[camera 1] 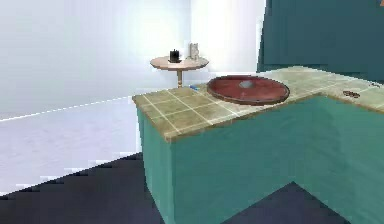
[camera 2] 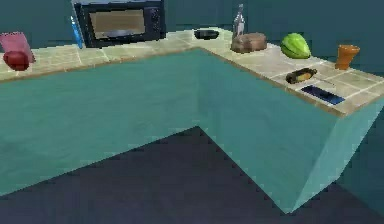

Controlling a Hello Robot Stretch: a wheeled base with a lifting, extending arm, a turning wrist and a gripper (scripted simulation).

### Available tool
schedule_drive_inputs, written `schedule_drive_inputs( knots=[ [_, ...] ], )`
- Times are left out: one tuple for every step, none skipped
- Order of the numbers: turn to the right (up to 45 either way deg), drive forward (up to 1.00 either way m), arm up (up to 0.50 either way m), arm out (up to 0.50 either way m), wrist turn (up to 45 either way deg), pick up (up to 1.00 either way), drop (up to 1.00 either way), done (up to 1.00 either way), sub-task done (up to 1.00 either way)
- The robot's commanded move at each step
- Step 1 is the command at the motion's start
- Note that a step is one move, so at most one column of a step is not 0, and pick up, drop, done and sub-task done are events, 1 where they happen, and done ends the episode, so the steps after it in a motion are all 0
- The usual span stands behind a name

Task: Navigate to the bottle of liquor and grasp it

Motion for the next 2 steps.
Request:
schedule_drive_inputs(
  knots=[
    [45.0, 0.0, 0.0, 0.0, 0.0, 0.0, 0.0, 0.0, 0.0],
    [45.0, 0.0, 0.0, 0.0, 0.0, 0.0, 0.0, 0.0, 0.0]
  ],
)
